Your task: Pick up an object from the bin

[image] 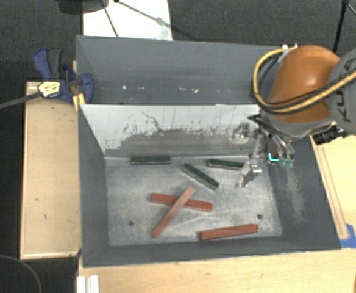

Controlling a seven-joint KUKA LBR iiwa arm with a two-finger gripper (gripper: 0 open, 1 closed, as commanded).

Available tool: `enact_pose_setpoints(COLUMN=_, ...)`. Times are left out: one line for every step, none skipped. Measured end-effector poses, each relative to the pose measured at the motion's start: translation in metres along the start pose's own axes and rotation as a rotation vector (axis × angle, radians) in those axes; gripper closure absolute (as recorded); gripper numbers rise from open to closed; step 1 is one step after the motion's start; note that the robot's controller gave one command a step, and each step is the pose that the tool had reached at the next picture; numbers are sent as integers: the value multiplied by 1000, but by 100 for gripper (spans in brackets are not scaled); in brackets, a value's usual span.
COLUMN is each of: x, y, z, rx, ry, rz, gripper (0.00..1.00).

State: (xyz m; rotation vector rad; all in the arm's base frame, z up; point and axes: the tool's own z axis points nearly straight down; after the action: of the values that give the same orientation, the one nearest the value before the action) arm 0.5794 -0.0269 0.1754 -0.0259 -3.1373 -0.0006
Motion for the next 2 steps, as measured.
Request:
enact_pose_setpoints(x=-2, y=0, z=-4, rx=0, ry=-8, rz=-1, gripper=0)
enact_pose_setpoints(x=-2, y=2, z=42, rx=1, ry=-14, rz=-74, gripper=0)
